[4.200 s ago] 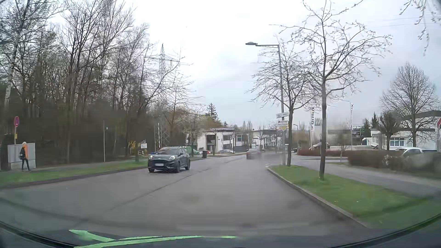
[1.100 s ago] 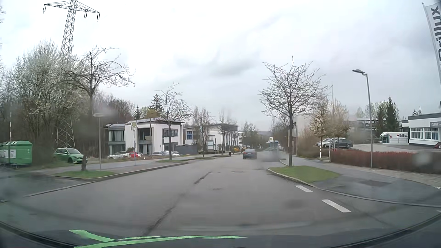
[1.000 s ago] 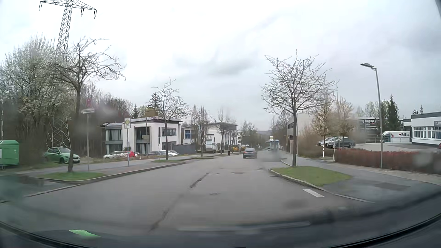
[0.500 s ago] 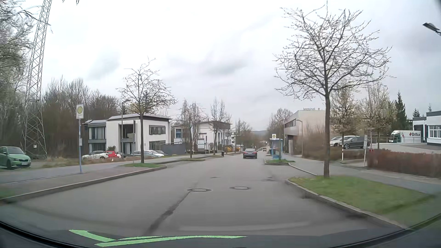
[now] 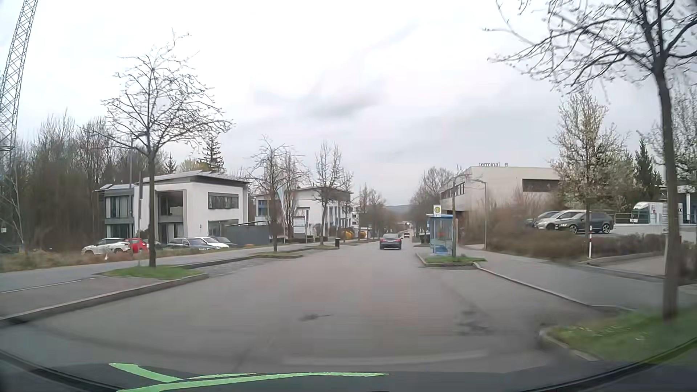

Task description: Follow the waypoints while adhering to traffic rules and regulations

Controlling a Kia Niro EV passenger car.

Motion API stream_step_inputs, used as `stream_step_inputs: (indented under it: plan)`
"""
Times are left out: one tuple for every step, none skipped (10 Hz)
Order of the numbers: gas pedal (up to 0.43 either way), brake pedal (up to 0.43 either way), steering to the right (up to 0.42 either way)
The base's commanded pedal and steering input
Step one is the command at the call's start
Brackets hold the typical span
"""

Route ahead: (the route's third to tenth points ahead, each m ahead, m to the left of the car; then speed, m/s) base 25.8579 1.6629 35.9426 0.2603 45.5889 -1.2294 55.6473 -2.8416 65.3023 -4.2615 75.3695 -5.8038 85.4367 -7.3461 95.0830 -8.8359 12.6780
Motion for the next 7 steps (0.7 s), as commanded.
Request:
stream_step_inputs:
  plan:
    - [0.047, 0.000, 0.026]
    - [0.000, 0.000, 0.027]
    - [0.000, 0.000, 0.027]
    - [0.000, 0.000, 0.027]
    - [0.000, 0.000, 0.028]
    - [0.000, 0.000, 0.028]
    - [0.000, 0.000, 0.027]
